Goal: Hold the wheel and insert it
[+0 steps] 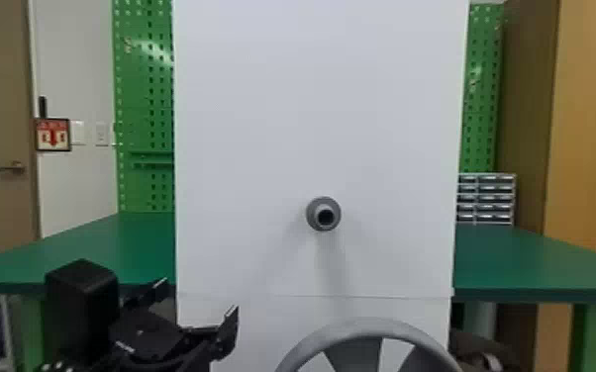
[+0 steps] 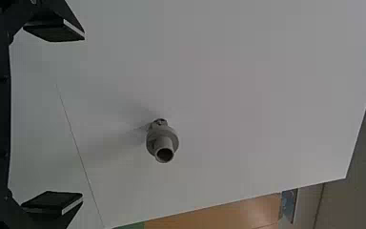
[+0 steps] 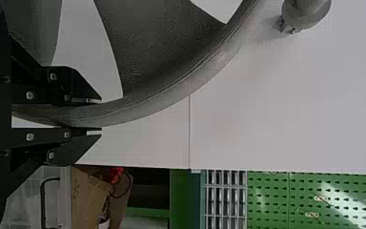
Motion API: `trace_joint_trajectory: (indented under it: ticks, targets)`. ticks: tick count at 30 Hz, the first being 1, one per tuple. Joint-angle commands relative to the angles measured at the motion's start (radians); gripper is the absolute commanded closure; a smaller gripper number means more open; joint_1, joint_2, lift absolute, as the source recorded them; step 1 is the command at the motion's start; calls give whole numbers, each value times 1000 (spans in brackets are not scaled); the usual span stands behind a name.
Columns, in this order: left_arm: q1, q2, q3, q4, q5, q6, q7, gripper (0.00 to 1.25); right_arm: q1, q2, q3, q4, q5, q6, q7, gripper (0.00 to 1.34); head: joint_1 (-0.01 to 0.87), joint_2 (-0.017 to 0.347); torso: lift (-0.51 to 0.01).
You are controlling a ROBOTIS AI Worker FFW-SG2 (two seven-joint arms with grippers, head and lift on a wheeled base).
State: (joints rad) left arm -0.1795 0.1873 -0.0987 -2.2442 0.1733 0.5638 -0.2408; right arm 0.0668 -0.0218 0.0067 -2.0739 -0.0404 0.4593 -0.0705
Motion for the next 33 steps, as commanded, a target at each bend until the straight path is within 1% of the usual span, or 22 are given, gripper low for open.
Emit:
trace_joint_trajectory:
  ticks: [1,5,11,16,24,33]
  targets:
    - [3,0,2,0,3,-9,0,101,-13,3,-7,-22,-12,50,0,1145,97,15,-442]
    - [3,0,2,0,5,-9,0,101,-28,9,-7,-46,-7,110,0,1147,97,15,-442]
    - [2,0,2,0,5,-9,0,101,-55,19,-4,-57,-15,163,0,1150,97,15,-442]
    - [2,0,2,0,5,-10,0,101,-68,17,-4,-68,-19,196,0,1150,97,15,-442]
    - [3,-2,2,0,5,-9,0,101,-79,17,12,-72,-12,203,0,1150,97,15,-442]
    - [2,-2,4,0,5,-9,0,101,-110,17,26,-83,8,205,0,1150,97,15,-442]
